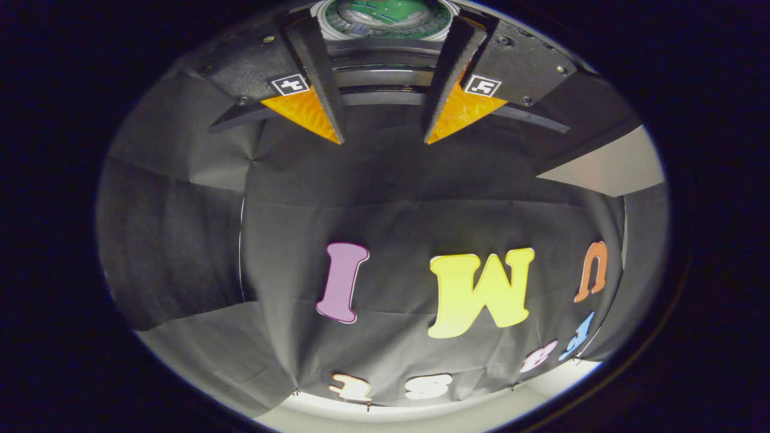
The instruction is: Put the clothes into the washing machine and then close the washing machine lid.
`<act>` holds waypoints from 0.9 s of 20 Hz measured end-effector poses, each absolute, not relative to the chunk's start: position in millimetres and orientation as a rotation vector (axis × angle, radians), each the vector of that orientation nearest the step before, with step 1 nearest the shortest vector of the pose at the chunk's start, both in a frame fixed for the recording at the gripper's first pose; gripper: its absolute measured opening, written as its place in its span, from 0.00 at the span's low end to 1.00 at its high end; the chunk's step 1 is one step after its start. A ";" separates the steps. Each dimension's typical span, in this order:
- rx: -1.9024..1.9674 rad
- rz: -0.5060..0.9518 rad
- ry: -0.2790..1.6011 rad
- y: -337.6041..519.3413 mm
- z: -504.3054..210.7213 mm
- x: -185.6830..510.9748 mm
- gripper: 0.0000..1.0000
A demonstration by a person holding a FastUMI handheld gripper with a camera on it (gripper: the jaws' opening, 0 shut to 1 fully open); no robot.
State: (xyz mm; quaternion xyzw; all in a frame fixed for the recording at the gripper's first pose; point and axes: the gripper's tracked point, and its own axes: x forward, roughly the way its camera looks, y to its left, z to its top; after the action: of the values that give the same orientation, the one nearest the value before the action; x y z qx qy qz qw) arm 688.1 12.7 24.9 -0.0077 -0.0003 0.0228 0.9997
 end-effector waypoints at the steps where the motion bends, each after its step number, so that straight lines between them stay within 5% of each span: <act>1: -0.015 0.045 -0.002 12.6 22.7 682.1 0.79; 18: -0.057 0.065 0.045 5.5 -17.9 625.1 0.81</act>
State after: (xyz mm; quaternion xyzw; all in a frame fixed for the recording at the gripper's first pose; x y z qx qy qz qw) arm 625.1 5.5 -17.9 -0.0283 0.0222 0.0325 0.9988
